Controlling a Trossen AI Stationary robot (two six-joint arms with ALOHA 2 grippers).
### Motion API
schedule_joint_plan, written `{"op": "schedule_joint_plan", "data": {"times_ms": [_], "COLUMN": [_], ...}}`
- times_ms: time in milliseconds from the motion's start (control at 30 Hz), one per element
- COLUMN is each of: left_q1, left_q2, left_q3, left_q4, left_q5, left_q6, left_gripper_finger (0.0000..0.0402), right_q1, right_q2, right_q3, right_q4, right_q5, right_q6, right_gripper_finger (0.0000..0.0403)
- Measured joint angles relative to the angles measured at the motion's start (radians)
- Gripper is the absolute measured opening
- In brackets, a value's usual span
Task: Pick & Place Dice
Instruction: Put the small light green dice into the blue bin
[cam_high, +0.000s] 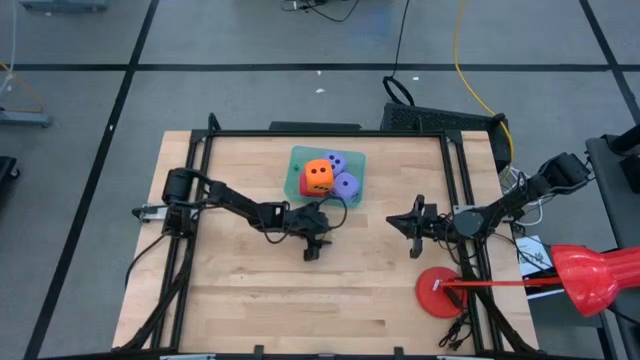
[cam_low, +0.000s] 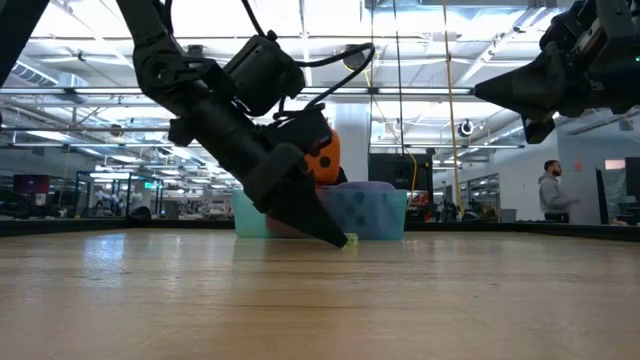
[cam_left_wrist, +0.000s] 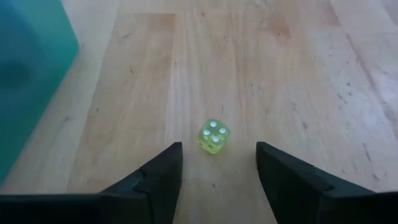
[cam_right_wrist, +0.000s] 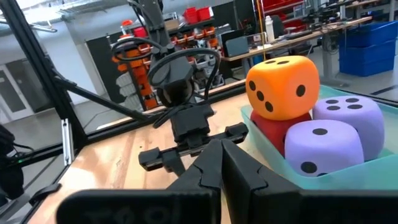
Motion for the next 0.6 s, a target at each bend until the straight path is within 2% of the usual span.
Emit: {"op": "schedule_joint_plan", "data": {"times_ms": [300,600], "left_q1": [0.0,0.009], "left_q2": [0.0,0.0], "left_q3": [0.0,0.0], "left_q4": [0.017,0.041], "left_q5": [-0.005,-0.014], "left_q6": [0.0,-0.015], "left_gripper_finger": [0.023,0.0203], "right_q1": [0.0,0.0], "right_q2": [0.0,0.0], "right_q3": [0.0,0.0], "right_q4": [0.0,0.0], "right_q5": [0.005,0.005], "right_q6": [-0.008,-0.008], "right_gripper_finger": [0.0004,0.0004]}}
